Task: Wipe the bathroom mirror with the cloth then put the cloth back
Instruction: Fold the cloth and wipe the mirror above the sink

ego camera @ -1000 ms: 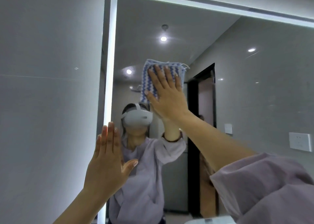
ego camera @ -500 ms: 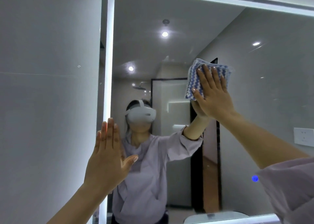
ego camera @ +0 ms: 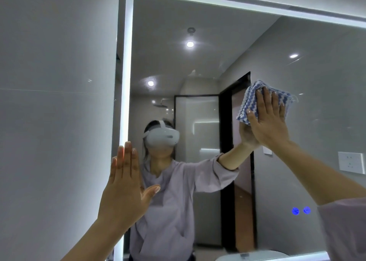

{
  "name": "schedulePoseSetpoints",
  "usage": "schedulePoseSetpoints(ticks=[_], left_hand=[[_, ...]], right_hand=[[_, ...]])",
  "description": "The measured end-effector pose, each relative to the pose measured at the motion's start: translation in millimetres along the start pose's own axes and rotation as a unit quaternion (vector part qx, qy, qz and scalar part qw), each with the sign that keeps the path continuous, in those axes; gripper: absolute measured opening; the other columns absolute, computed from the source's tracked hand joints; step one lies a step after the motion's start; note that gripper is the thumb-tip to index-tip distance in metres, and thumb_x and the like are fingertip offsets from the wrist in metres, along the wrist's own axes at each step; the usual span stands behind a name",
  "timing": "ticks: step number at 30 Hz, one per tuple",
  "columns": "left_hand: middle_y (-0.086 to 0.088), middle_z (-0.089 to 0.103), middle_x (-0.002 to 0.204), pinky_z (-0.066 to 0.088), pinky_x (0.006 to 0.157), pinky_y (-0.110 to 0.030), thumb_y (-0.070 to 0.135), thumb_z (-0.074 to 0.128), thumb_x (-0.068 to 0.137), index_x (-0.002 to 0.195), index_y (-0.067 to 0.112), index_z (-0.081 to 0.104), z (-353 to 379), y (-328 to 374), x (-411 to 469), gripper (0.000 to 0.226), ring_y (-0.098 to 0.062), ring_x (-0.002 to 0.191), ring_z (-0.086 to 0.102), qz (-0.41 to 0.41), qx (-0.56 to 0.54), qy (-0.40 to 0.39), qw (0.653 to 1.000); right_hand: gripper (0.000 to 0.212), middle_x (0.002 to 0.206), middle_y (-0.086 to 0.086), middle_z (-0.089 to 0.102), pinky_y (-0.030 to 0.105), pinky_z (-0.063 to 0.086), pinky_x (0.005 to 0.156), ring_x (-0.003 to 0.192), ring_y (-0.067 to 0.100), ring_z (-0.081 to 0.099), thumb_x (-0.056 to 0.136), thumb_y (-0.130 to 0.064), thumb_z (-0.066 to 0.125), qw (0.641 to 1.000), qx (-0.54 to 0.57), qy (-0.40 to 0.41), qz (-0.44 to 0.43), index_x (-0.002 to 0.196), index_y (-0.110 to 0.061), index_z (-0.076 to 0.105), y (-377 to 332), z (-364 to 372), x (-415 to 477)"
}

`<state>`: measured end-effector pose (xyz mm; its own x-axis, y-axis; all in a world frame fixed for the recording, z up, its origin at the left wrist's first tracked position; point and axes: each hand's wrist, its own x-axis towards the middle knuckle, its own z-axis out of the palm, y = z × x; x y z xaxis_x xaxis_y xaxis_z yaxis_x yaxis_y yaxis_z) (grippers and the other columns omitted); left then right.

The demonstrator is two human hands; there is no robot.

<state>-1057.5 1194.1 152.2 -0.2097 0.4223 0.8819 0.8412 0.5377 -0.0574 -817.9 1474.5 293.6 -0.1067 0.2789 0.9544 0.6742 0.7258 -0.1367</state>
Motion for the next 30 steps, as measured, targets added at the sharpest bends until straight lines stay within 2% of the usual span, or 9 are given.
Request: schedulePoseSetpoints(ticks=[3, 7, 12, 18, 23, 30], left_hand=[[-0.017, -0.001, 0.158, -0.005, 0.117, -0.034, 0.077, 0.016, 0.077, 0.147, -0.001, 0.005, 2, 0, 0, 0.106, -0.032, 0.145, 0.001, 0.0, 0.002, 0.008, 1.0], [-0.017, 0.001, 0.158, -0.003, 0.117, -0.035, 0.077, 0.019, 0.077, 0.147, -0.001, 0.007, 3, -1, 0, 0.106, -0.033, 0.145, 0.003, -0.002, -0.003, 0.007, 1.0], [-0.018, 0.002, 0.158, 0.0, 0.117, -0.037, 0.075, 0.022, 0.077, 0.147, -0.003, 0.008, 3, 0, 0, 0.106, -0.034, 0.145, 0.005, -0.004, 0.001, 0.0, 1.0], [-0.016, -0.003, 0.158, -0.004, 0.116, -0.035, 0.076, 0.018, 0.076, 0.147, -0.001, 0.003, 2, 2, 0, 0.106, -0.033, 0.145, 0.001, -0.012, 0.0, 0.0, 1.0], [-0.016, 0.0, 0.158, -0.004, 0.116, -0.035, 0.076, 0.019, 0.075, 0.147, -0.002, 0.007, 2, 2, 1, 0.106, -0.033, 0.145, 0.003, -0.012, 0.004, 0.003, 1.0], [-0.016, 0.009, 0.156, -0.005, 0.115, -0.032, 0.078, 0.032, 0.075, 0.146, -0.002, 0.014, -1, 1, 2, 0.109, -0.033, 0.143, 0.012, -0.009, -0.005, -0.001, 1.0]], right_hand=[[0.072, 0.161, -0.002, -0.01, 0.039, -0.013, 0.119, 0.147, 0.018, -0.016, 0.088, -0.061, 0.006, 1.0, 0.013, -0.001, 0.013, 0.15, -0.027, -0.01, -5, 3, 3], [0.076, 0.162, 0.002, -0.007, 0.042, -0.012, 0.119, 0.148, 0.022, -0.012, 0.087, -0.063, 0.004, 1.0, 0.012, 0.017, 0.015, 0.151, -0.024, -0.008, -32, 3, 11], [0.074, 0.161, 0.004, -0.014, 0.04, -0.021, 0.112, 0.146, 0.025, -0.018, 0.092, -0.06, 0.013, 0.999, 0.025, -0.002, -0.043, 0.152, -0.023, -0.01, -89, -3, 32], [0.071, 0.16, 0.005, -0.018, 0.045, -0.016, 0.117, 0.145, 0.026, -0.022, 0.099, -0.054, 0.019, 0.992, 0.036, -0.016, -0.118, 0.151, -0.019, -0.015, -164, -6, 38], [0.072, 0.16, 0.005, -0.016, 0.052, -0.011, 0.117, 0.146, 0.026, -0.018, 0.097, -0.055, 0.017, 0.979, 0.012, -0.007, -0.204, 0.152, -0.019, -0.013, -228, -2, 32], [0.071, 0.162, 0.004, -0.005, 0.048, -0.016, 0.116, 0.148, 0.026, -0.011, 0.097, -0.057, 0.022, 0.962, 0.001, -0.012, -0.274, 0.153, -0.02, -0.001, -293, 5, 27]])
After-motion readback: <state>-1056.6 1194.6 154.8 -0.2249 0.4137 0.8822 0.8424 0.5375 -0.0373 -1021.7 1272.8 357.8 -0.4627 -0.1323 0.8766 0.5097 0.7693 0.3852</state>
